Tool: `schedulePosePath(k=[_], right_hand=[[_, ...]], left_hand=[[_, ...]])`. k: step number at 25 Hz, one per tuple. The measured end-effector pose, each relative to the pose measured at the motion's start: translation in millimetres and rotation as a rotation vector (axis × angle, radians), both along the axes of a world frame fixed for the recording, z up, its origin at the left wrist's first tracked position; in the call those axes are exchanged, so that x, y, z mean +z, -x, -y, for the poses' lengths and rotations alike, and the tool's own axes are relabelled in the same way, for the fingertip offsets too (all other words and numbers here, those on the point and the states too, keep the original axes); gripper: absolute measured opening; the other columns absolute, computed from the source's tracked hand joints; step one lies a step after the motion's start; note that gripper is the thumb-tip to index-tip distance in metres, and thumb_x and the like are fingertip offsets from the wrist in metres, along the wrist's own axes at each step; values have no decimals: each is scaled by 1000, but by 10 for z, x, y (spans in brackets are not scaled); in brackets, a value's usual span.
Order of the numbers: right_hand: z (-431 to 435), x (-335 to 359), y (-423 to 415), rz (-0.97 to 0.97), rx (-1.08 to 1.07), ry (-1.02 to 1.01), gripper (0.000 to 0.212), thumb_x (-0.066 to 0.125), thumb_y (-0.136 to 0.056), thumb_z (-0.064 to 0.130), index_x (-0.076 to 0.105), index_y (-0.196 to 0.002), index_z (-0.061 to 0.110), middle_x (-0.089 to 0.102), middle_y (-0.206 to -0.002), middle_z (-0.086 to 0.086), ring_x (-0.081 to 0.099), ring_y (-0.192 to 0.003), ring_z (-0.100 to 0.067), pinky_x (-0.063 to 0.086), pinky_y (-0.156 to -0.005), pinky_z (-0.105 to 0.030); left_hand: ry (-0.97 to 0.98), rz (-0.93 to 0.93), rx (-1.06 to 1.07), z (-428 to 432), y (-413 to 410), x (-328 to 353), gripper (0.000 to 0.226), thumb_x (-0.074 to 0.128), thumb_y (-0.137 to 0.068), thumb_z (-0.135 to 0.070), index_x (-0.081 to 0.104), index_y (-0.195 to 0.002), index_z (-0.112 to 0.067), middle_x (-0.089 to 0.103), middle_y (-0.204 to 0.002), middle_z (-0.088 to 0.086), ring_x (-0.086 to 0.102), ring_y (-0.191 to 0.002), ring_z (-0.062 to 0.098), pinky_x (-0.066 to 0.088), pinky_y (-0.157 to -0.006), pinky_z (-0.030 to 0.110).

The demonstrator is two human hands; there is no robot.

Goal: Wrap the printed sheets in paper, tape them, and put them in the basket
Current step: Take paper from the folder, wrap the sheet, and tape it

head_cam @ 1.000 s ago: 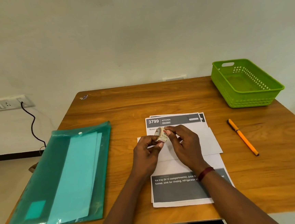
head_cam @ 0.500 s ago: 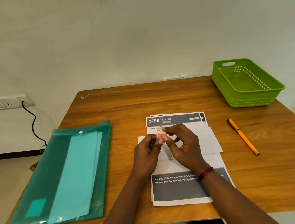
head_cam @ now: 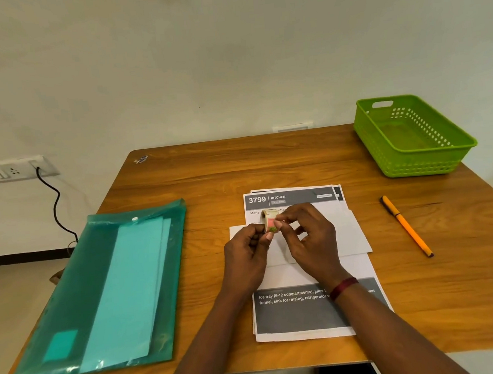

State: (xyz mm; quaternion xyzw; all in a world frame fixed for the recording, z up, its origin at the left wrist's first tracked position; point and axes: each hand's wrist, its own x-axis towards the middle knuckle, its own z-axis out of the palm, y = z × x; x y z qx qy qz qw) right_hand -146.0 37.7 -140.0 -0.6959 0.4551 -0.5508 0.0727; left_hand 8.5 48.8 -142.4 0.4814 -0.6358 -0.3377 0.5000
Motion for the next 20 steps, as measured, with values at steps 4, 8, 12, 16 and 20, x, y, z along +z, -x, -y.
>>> schedulePosePath(k=[4,8,12,16,20], right_hand=[[24,12,0,99,28,-93,10,74,-85,14,66,-89,13,64,-91,7,63,-87,-9,52,-58,-28],[24,6,-8,114,77,-144,11,71,-87,16,62,-93,13,64,-92,7,64,-88,-9,52,-61,-32],[39,2,-10,102,92,-148,10,70,-88,14,60,-91,14,63,-91,8,65,-88,-9,51,-58,-34],[31,12,-8,90,99,-159,11,70,-88,10,59,-89,15,62,-90,7,65,-88,-10,49,-57,-29],[58,-21,-5,95,150,-247,8,64,-92,11,56,-93,16,67,-91,6,66,-94,-8,46,-67,-22]], left_hand=[[9,23,45,11,-17,-28,8,64,-94,-22,69,-100,-22,70,-86,-8,66,-77,13,57,-68,41],[29,53,77,20,-24,-43,7,66,-92,-21,70,-98,-22,69,-85,-5,65,-76,15,56,-67,46],[40,92,100,23,-22,-57,7,67,-91,-19,70,-96,-23,69,-86,-4,65,-77,17,56,-67,47],[54,107,128,26,-18,-67,8,69,-90,-15,71,-96,-18,69,-86,-2,65,-76,17,56,-66,47],[45,130,150,21,-24,-65,9,68,-90,-12,71,-97,-15,69,-88,-2,65,-78,14,56,-68,44]])
